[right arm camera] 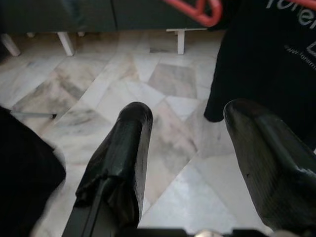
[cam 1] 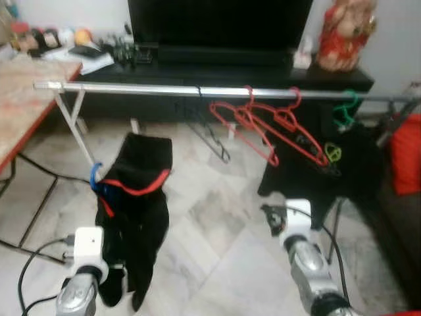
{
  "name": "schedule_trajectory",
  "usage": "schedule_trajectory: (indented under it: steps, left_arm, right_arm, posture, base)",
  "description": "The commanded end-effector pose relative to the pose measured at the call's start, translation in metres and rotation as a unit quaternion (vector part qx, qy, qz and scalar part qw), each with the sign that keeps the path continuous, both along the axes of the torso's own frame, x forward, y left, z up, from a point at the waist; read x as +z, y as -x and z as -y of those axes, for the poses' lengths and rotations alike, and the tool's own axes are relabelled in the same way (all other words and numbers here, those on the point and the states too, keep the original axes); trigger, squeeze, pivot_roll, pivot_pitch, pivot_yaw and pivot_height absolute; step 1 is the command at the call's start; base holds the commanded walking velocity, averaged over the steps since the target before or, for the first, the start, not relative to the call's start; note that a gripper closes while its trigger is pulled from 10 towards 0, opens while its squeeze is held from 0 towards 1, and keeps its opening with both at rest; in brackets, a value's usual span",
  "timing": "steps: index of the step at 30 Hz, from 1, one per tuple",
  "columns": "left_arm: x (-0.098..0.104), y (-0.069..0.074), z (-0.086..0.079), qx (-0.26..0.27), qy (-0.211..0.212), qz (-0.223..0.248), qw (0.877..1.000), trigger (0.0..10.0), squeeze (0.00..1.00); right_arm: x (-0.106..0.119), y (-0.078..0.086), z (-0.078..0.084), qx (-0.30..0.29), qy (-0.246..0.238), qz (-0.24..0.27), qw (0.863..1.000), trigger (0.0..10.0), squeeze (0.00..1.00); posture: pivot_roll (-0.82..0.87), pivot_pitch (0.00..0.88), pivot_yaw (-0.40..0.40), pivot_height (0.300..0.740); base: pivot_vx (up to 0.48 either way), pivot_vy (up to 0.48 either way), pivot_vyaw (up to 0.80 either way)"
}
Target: Hang hanger
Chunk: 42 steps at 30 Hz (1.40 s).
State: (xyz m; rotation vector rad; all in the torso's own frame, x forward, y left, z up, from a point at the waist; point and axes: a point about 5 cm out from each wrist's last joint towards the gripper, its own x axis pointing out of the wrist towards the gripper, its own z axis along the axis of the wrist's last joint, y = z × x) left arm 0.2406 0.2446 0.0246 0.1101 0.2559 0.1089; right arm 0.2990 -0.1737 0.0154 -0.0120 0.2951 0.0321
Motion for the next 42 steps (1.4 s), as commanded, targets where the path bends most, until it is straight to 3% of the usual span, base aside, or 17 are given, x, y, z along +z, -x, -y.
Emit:
schedule_trajectory:
  steps: [1,9,11,12,13,15,16,17,19,24,29,33,42]
  left_arm:
    - [0.007,-0.007,0.007,-0.006,0.002,0.021,1.0,10.0,0.0]
    - [0.007,-0.008,0.009,-0.008,0.005,0.023,1.0,10.0,0.0]
    - [0.007,-0.009,0.011,-0.009,0.005,0.023,1.0,10.0,0.0]
    - [0.007,-0.009,0.011,-0.009,0.005,0.023,1.0,10.0,0.0]
    - [0.007,-0.009,0.011,-0.01,0.003,0.023,1.0,10.0,0.0]
    - [0.007,-0.009,0.011,-0.009,0.004,0.023,1.0,10.0,0.0]
    - [0.006,-0.009,0.011,-0.009,0.005,0.023,1.0,10.0,0.0]
    - [0.007,-0.009,0.011,-0.006,0.007,0.025,1.0,10.0,0.0]
    - [0.006,-0.009,0.011,-0.004,0.007,0.026,1.0,10.0,0.0]
    - [0.005,-0.007,0.01,-0.003,0.002,0.025,1.0,10.0,0.0]
    - [0.007,-0.009,0.013,-0.001,0.005,0.031,1.0,10.0,0.0]
    - [0.009,-0.011,0.015,0.001,0.005,0.04,0.999,10.0,0.0]
    - [0.01,-0.013,0.014,0.007,-0.002,0.039,0.999,10.0,0.0]
  right_arm:
    - [-0.001,0.002,0.007,0.001,0.016,-0.004,1.0,10.0,0.0]
    - [-0.009,0.008,0.007,0.0,0.011,-0.023,1.0,10.0,0.0]
    - [-0.027,0.022,0.017,-0.02,0.047,-0.091,0.995,10.0,0.0]
    - [-0.027,0.022,0.017,-0.02,0.047,-0.091,0.995,10.0,0.0]
    - [-0.047,0.04,0.03,-0.055,0.079,-0.179,0.979,10.0,0.0]
    - [-0.067,0.066,0.043,-0.12,0.053,-0.265,0.955,10.0,0.0]
    - [-0.072,0.075,0.046,-0.143,0.035,-0.288,0.946,10.0,0.0]
    - [-0.085,0.096,0.05,-0.165,0.023,-0.336,0.927,10.0,0.0]
    - [-0.092,0.112,0.054,-0.189,0.012,-0.365,0.912,10.0,0.0]
    - [-0.099,0.124,0.049,-0.165,0.007,-0.39,0.906,10.0,0.0]
    - [-0.1,0.122,0.037,-0.097,0.005,-0.376,0.921,10.0,0.0]
    - [-0.109,0.14,0.035,-0.06,0.03,-0.41,0.909,10.0,0.0]
    - [-0.116,0.158,0.033,-0.012,0.055,-0.437,0.898,10.0,0.0]
  posture:
    - [-0.03,0.043,-0.025,0.74]
    - [-0.03,0.042,-0.028,0.74]
    - [-0.04,0.042,-0.029,0.74]
    - [-0.04,0.042,-0.029,0.74]
    - [-0.04,0.045,-0.028,0.74]
    - [-0.04,0.045,-0.028,0.74]
    - [-0.04,0.045,-0.028,0.74]
    - [-0.05,0.047,-0.029,0.74]
    - [-0.04,0.041,-0.029,0.74]
    - [-0.04,0.021,-0.032,0.74]
    - [-0.03,0.0,-0.037,0.74]
    - [-0.02,0.0,-0.043,0.74]
    - [-0.02,0.0,-0.041,0.74]
  base:
    - [0.48,0.0,0.0]
    - [0.48,0.0,0.0]
    - [0.48,0.0,0.0]
    - [0.48,0.0,0.0]
    - [0.48,0.0,0.0]
    - [0.384,0.0,0.0]
    - [0.289,0.0,0.0]
    - [0.0,0.0,0.0]
    - [0.0,0.0,0.0]
    - [0.0,0.0,0.0]
    - [0.0,0.0,0.0]
    - [0.0,0.0,0.0]
    - [0.0,0.0,0.0]
